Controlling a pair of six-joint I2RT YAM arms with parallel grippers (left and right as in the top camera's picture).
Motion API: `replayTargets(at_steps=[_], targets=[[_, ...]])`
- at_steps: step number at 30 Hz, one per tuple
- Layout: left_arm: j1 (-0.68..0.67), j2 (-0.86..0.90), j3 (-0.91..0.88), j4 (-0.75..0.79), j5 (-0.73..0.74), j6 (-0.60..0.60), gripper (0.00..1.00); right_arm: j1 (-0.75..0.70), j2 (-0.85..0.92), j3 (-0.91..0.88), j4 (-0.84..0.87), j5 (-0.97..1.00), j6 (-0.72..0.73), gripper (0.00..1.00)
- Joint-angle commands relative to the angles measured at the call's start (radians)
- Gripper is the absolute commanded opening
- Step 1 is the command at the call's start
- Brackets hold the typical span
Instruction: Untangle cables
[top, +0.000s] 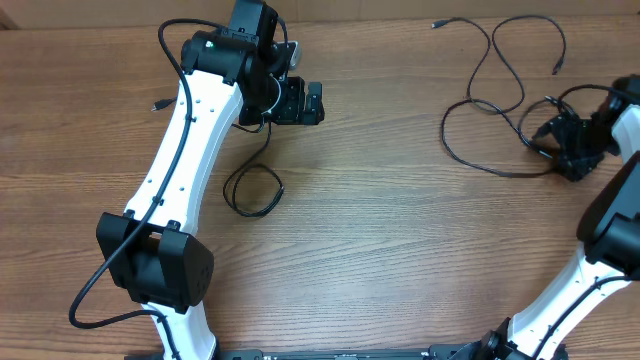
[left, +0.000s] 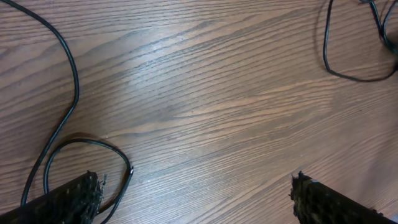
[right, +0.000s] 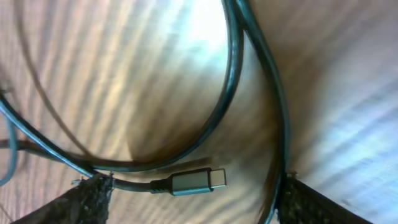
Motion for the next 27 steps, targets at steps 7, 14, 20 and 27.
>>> replayTargets(at_steps=[7,14,20,27], targets=[[-0.002,-0.007,0.024,0.002,-0.006,-0.01,1.0,-0.011,0.002,0.05,-0.052,-0.024,-0.004,0.99],[-0.002,-0.007,0.024,0.002,-0.006,-0.01,1.0,-0.034,-0.099,0.134,-0.171,-0.024,-0.004,1.0],[-0.002,-0.007,0.024,0.002,-0.006,-0.01,1.0,-0.017,-0.252,0.135,-0.217,-0.065,-0.003,1.0],[-0.002,-0.007,0.024,0.002,-0.006,-0.01,1.0,0.098,-0.366,0.135,-0.289,-0.167,-0.036,1.0]])
